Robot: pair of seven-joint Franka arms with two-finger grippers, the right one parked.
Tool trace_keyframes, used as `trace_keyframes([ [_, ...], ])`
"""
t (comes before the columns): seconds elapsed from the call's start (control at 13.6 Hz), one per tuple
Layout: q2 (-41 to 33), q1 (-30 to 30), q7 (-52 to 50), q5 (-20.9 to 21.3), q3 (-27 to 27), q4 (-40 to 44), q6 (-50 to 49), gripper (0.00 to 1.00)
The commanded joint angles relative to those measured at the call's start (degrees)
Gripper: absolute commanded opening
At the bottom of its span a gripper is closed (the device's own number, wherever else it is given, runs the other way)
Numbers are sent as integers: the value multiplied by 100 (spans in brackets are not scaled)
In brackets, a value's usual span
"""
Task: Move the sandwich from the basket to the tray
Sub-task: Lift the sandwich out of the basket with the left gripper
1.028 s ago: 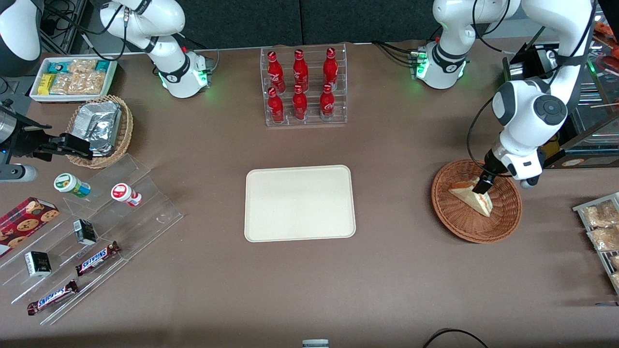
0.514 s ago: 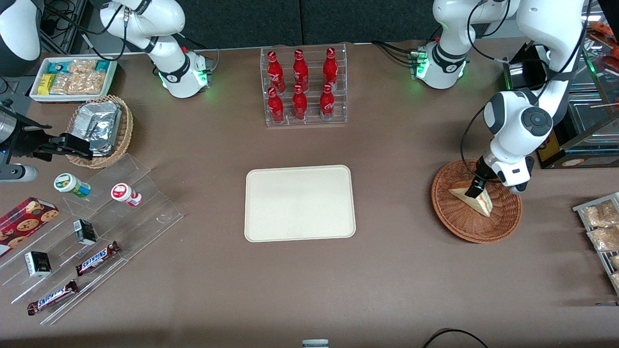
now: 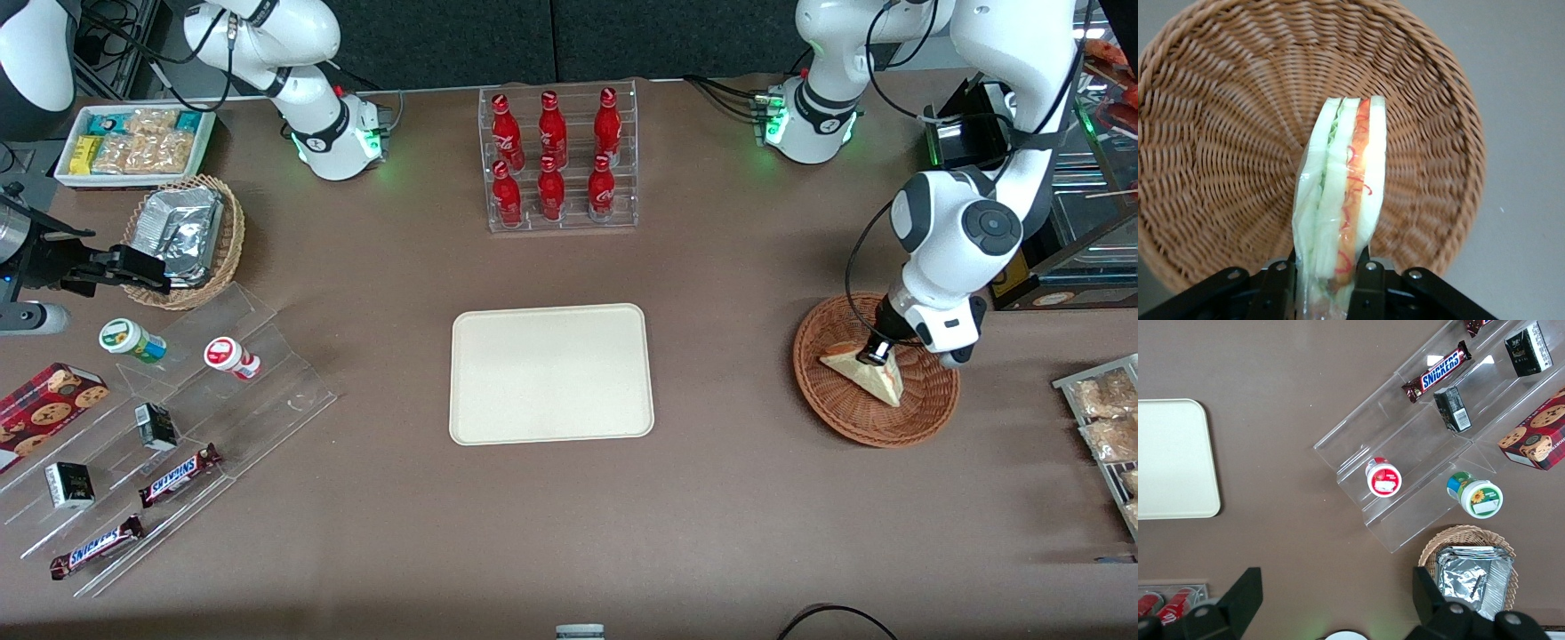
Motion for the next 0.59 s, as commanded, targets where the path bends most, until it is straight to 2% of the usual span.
trace_keyframes([
  [0.0,-55,-27,-107,81,-312,722,-1146,0],
  [0.07,-125,-27,-106,108,-426,925,-1489,0],
  [0.29,-179,-27,-97,528,-1040,1531,-2570,0],
  [0.51,-108,-54,-133,582,-1761,2077,-3030,0],
])
